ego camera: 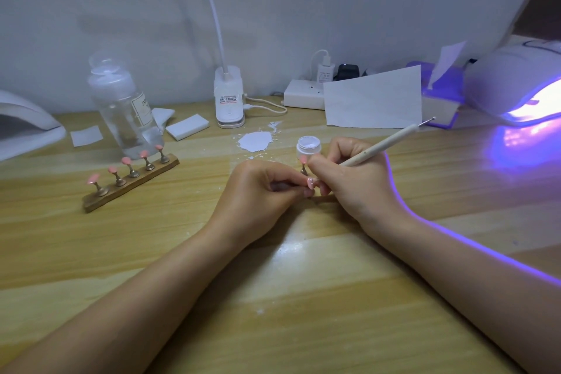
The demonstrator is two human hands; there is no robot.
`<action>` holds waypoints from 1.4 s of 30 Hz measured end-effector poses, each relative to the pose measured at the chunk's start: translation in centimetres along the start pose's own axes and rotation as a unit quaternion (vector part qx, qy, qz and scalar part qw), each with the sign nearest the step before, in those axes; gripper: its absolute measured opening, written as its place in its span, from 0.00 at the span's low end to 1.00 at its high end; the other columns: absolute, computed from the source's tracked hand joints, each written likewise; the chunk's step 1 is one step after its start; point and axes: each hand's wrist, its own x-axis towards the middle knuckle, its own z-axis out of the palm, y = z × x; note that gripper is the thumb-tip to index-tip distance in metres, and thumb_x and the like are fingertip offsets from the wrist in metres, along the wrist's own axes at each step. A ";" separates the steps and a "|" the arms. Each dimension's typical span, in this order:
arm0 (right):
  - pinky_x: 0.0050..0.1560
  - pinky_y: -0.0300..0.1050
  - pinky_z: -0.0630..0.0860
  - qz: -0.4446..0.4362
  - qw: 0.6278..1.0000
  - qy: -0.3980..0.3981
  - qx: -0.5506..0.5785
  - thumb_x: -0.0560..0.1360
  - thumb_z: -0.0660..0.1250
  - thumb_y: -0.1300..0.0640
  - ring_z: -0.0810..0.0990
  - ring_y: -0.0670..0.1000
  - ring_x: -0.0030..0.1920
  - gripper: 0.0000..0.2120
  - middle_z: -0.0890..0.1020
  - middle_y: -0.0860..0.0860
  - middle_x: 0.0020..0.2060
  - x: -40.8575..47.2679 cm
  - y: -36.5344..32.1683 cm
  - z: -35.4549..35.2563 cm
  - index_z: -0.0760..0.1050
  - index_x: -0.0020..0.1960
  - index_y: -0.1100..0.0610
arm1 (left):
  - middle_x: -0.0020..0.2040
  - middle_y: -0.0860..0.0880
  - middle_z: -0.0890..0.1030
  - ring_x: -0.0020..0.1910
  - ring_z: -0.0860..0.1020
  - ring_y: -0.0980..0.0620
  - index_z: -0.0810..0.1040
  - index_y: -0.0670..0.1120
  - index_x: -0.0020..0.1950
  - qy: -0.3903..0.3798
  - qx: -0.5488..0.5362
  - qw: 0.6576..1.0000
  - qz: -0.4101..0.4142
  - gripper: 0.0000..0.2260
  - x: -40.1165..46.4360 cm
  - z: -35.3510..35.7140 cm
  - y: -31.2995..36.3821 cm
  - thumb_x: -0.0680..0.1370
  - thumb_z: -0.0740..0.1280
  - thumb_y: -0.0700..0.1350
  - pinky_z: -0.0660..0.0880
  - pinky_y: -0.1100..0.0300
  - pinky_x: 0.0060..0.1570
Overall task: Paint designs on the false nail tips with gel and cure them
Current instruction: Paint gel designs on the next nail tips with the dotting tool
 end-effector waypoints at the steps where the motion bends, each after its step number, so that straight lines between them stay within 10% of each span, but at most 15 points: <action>1: 0.22 0.28 0.65 -0.001 1.000 0.001 -0.001 0.69 0.65 0.72 0.72 0.42 0.19 0.20 0.71 0.47 0.15 0.0 0.0 0.0 0.62 0.24 0.58 | 0.39 0.46 0.84 0.39 0.80 0.60 0.83 0.40 0.44 0.000 0.001 1.000 0.001 0.07 0.0 0.0 0.0 0.69 0.71 0.32 0.78 0.62 0.48; 42: 0.24 0.31 0.69 -0.002 1.000 -0.004 0.005 0.68 0.64 0.72 0.74 0.45 0.20 0.19 0.72 0.48 0.16 0.1 0.2 -0.1 0.63 0.24 0.58 | 0.39 0.47 0.84 0.38 0.80 0.63 0.83 0.39 0.44 0.005 0.001 1.000 -0.004 0.07 0.0 0.0 0.2 0.68 0.72 0.31 0.76 0.70 0.45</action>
